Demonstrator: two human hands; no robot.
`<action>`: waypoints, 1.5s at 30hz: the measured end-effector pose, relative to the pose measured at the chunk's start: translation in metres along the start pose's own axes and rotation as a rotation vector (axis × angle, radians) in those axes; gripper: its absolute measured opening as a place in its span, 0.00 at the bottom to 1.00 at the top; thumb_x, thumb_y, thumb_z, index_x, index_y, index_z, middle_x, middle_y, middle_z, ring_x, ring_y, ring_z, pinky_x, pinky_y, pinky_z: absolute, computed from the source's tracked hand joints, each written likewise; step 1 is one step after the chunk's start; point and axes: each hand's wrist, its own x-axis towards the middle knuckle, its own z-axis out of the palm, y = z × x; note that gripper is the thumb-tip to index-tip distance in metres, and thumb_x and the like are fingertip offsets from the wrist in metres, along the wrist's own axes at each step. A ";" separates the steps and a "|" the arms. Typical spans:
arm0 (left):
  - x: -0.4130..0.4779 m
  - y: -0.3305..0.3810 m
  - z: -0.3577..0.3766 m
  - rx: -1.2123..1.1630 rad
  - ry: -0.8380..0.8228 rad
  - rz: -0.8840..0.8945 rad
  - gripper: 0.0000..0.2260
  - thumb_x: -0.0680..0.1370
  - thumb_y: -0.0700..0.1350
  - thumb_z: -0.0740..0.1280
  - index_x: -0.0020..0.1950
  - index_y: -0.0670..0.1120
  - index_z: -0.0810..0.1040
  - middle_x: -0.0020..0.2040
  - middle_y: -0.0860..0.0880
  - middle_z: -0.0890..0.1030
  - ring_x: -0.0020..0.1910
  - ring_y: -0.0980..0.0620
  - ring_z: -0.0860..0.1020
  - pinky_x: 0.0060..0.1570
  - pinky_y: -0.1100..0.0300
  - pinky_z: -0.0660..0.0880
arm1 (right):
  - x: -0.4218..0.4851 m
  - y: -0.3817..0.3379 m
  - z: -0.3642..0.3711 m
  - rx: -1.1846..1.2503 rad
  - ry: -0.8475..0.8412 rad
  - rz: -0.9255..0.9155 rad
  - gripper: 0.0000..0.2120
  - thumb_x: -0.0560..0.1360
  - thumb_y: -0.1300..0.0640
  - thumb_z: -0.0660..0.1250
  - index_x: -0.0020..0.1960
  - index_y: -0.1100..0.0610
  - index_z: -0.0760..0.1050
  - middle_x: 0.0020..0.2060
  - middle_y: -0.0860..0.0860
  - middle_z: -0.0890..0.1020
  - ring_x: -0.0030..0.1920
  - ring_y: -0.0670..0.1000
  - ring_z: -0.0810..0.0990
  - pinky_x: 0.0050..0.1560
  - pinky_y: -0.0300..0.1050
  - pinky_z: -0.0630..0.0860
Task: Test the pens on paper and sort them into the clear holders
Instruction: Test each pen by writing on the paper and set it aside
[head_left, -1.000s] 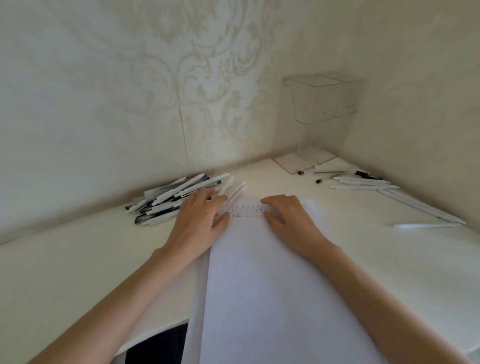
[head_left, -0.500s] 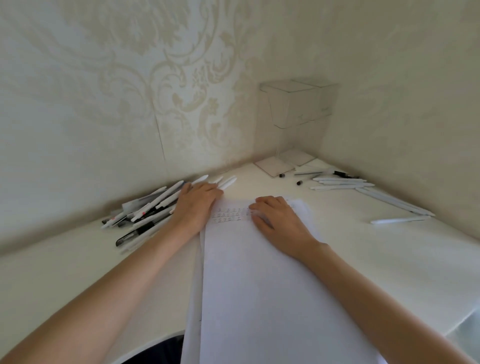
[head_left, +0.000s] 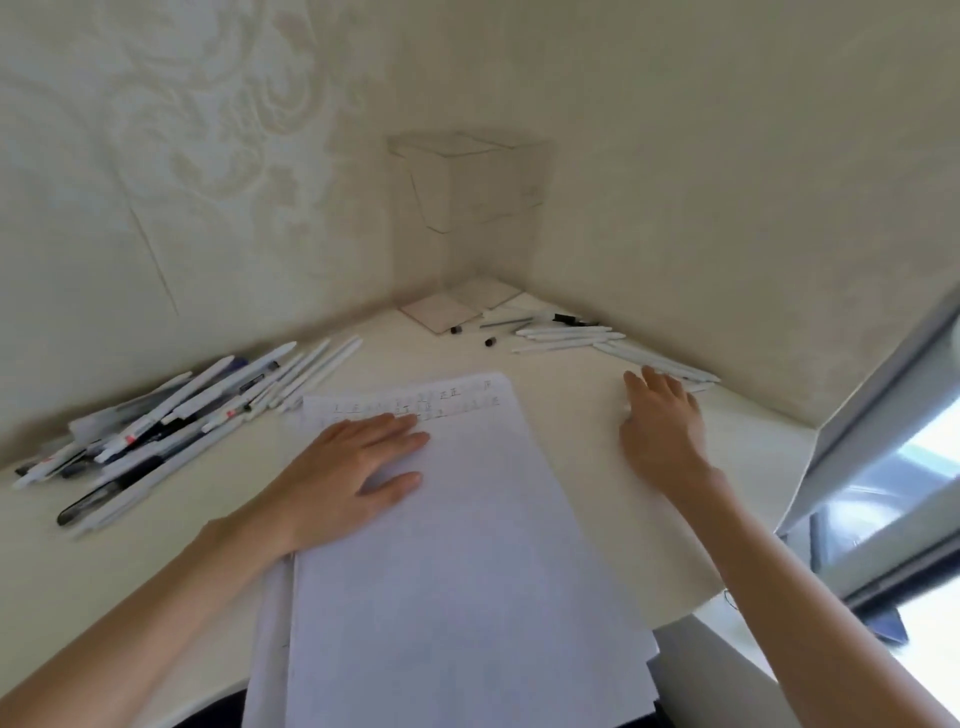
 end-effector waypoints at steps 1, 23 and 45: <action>0.000 0.000 0.000 0.001 0.013 0.000 0.43 0.64 0.77 0.34 0.72 0.60 0.59 0.70 0.65 0.51 0.69 0.67 0.49 0.66 0.69 0.43 | -0.001 0.001 0.002 -0.005 0.006 0.028 0.19 0.74 0.63 0.58 0.64 0.60 0.69 0.66 0.56 0.71 0.68 0.57 0.64 0.65 0.48 0.60; -0.073 -0.037 -0.019 -0.026 0.182 0.094 0.24 0.78 0.64 0.52 0.62 0.53 0.76 0.65 0.58 0.72 0.63 0.60 0.69 0.62 0.59 0.64 | -0.025 -0.180 -0.004 0.378 -0.180 -0.309 0.13 0.80 0.53 0.57 0.63 0.57 0.66 0.43 0.54 0.79 0.42 0.54 0.77 0.39 0.46 0.72; -0.080 -0.031 -0.018 -0.003 0.209 0.021 0.26 0.78 0.64 0.48 0.64 0.51 0.75 0.65 0.55 0.72 0.63 0.61 0.66 0.63 0.69 0.58 | -0.039 -0.178 0.029 0.361 0.374 -0.747 0.17 0.70 0.43 0.62 0.30 0.55 0.69 0.25 0.49 0.68 0.31 0.51 0.67 0.37 0.45 0.63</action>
